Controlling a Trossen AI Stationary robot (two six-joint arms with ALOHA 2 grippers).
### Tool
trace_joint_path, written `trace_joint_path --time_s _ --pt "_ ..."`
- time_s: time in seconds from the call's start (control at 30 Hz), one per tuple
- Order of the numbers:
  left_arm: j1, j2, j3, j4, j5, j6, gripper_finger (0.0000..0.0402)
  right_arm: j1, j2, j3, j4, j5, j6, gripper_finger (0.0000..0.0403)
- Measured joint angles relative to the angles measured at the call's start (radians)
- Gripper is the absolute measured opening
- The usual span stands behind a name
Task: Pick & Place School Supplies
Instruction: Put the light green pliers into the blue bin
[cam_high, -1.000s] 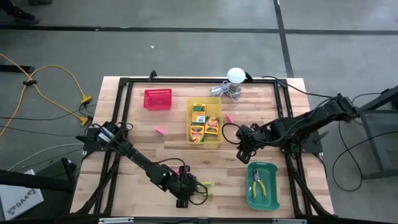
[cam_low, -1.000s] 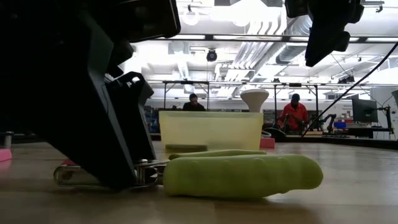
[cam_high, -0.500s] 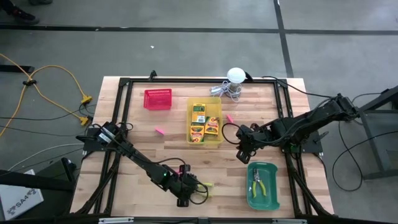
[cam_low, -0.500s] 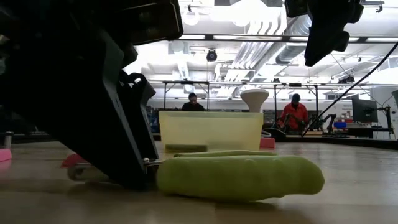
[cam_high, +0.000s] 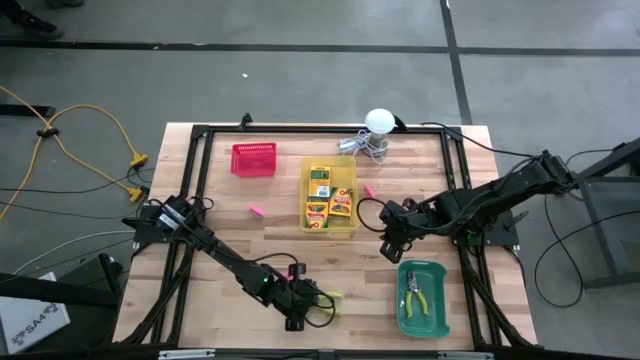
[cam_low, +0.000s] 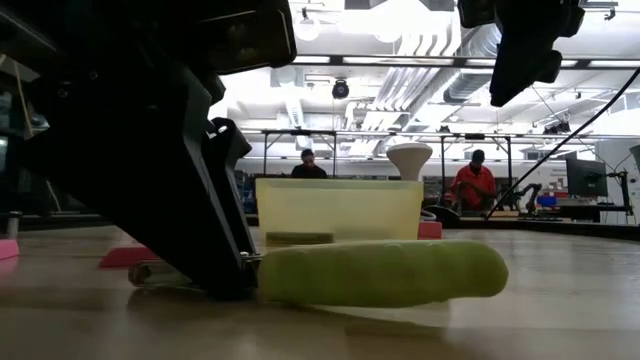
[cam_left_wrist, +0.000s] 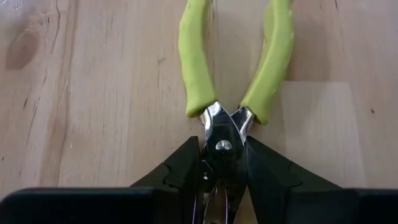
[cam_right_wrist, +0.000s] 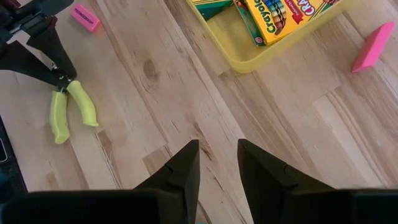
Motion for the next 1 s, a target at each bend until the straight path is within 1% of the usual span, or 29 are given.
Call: trace_joint_path --time_s 0.23,0.33,0.43,0.77,0.9,1.0 --pt "0.0 -0.023 -0.002 -0.001 -0.008 0.029 0.0102 0.0 0.0 0.0 0.0 0.0 0.0 0.0097" --pt "0.0 -0.04 -0.005 -0.011 -0.015 0.068 0.0102 0.0 0.0 0.0 0.005 0.0 -0.003 0.0097" --pt "0.001 -0.048 -0.006 -0.012 -0.034 0.074 0.0102 0.0 0.0 0.0 0.016 0.0 -0.003 0.0097" --pt "0.003 -0.062 -0.003 -0.001 -0.05 0.089 0.0101 0.0 0.0 0.0 0.052 -0.019 -0.03 0.0097" --pt "0.013 -0.081 0.013 -0.003 -0.064 0.143 0.0101 0.005 0.0 0.0 0.077 -0.049 -0.038 0.0097" --pt "0.021 -0.094 0.039 -0.005 -0.088 0.212 0.0101 0.018 0.0 0.0 0.115 -0.068 -0.053 0.0097"
